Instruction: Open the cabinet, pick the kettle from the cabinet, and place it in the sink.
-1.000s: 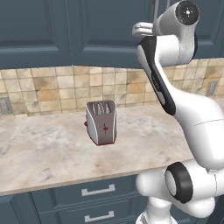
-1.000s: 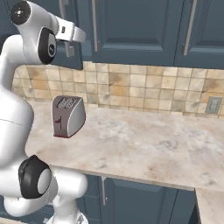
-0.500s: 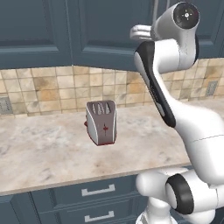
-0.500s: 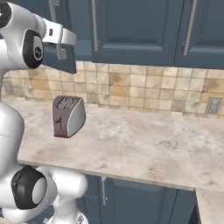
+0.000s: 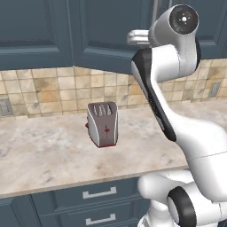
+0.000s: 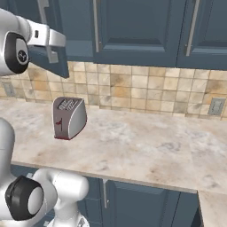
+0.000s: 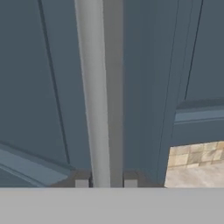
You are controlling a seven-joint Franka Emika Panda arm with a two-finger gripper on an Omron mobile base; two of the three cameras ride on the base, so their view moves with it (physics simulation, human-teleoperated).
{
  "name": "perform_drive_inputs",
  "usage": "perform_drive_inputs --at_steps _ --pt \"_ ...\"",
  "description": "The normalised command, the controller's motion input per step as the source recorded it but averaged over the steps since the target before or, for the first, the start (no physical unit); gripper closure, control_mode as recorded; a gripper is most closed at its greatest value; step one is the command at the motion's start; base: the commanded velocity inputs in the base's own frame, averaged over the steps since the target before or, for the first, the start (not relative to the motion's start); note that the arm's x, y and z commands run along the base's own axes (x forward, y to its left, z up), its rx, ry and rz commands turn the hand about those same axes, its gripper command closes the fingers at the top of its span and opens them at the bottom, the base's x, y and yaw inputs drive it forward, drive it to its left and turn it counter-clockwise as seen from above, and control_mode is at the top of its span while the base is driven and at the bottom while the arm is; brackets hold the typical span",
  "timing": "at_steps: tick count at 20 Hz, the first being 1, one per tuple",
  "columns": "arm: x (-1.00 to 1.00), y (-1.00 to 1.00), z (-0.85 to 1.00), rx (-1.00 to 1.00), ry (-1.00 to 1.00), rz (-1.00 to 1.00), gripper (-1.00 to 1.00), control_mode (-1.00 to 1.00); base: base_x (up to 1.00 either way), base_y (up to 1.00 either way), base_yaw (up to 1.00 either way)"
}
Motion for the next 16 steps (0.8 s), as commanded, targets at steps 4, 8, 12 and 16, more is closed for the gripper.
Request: perform_drive_inputs --at_steps 4,8,12,16 --pt "-0.45 0.24 0.00 0.00 -0.01 -0.02 1.00 -1.00 0.00 0.00 0.00" --pt "-0.40 0.23 0.00 0.00 -0.04 -0.05 1.00 -1.00 0.00 0.00 0.00" --pt "-0.34 0.20 0.00 0.00 -0.07 -0.04 1.00 -1.00 0.00 0.00 0.00" --pt "-0.28 0.17 0.00 0.00 -0.05 -0.05 1.00 -1.00 0.00 0.00 0.00"
